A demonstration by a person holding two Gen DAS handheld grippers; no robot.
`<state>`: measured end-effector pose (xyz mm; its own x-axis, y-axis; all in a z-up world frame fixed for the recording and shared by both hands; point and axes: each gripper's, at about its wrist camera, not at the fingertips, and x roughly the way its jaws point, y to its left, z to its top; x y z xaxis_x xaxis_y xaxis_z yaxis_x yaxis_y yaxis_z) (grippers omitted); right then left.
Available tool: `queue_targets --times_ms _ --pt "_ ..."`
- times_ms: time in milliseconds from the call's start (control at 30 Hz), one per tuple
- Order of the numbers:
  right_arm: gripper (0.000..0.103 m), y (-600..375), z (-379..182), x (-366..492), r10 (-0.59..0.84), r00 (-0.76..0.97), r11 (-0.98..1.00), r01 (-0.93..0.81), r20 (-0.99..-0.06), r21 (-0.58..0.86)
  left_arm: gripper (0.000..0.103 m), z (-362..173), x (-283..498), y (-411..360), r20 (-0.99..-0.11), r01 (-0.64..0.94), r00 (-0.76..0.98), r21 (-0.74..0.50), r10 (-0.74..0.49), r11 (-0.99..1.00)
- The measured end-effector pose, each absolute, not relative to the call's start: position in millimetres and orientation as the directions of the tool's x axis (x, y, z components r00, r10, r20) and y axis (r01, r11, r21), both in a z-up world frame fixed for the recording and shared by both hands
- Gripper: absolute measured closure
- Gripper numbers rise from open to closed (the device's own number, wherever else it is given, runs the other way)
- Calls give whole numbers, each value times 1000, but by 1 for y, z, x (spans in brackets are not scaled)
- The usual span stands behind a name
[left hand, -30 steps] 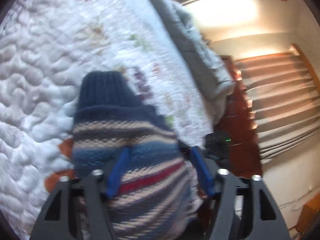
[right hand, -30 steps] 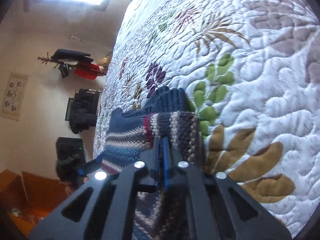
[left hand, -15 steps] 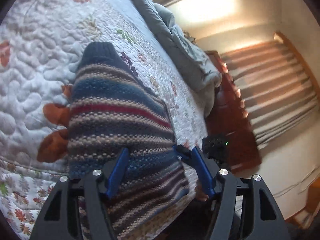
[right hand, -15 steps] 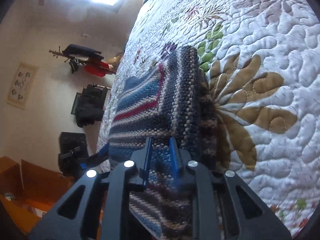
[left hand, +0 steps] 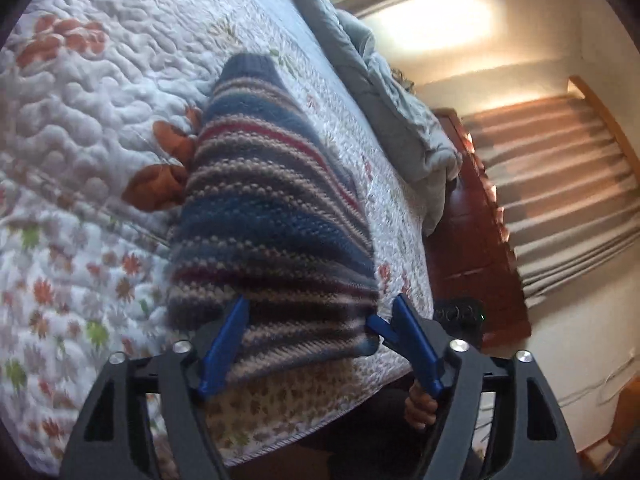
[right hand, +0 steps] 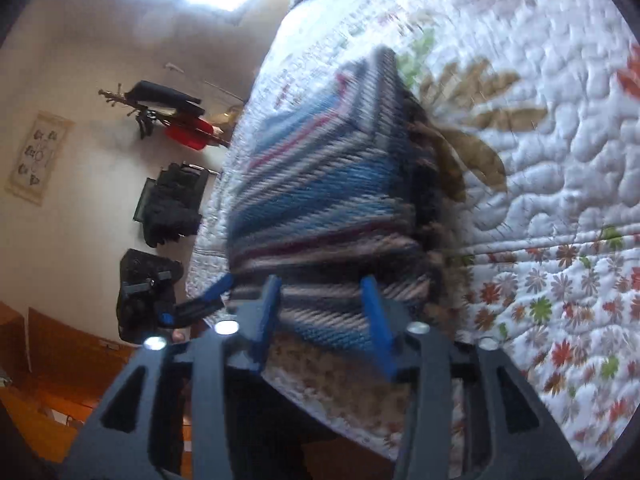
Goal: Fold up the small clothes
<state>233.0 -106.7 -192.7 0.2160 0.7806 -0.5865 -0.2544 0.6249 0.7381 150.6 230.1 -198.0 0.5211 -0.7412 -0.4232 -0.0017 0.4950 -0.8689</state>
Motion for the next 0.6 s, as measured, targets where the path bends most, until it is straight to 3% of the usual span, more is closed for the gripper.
queue_targets --times_ms 67,100,133,200,300,433,600 --pt "32 -105 -162 212 748 271 663 -311 -606 681 16 -177 128 226 -418 26 570 -851 -707 524" --pt "19 -102 -144 198 705 313 709 -331 -637 622 12 -159 107 221 -443 36 604 -815 -663 578" --pt "13 -100 -130 185 650 358 760 -338 -671 556 3 -144 90 215 -479 35 628 -770 -613 637" --pt "12 -92 -103 149 493 479 867 -344 -726 361 4 -106 47 188 -606 12 686 -543 -402 840" --pt "5 -87 -75 95 380 609 919 -336 -697 208 4 -70 -4 149 -658 -49 740 -261 -140 964" --pt "3 -90 -69 45 263 674 961 -250 -691 122 4 -52 -51 132 -641 -55 761 -222 -103 974" --pt "3 -91 -53 -4 197 736 973 -227 -648 37 4 -40 -78 110 -699 -77 709 -204 -90 976"
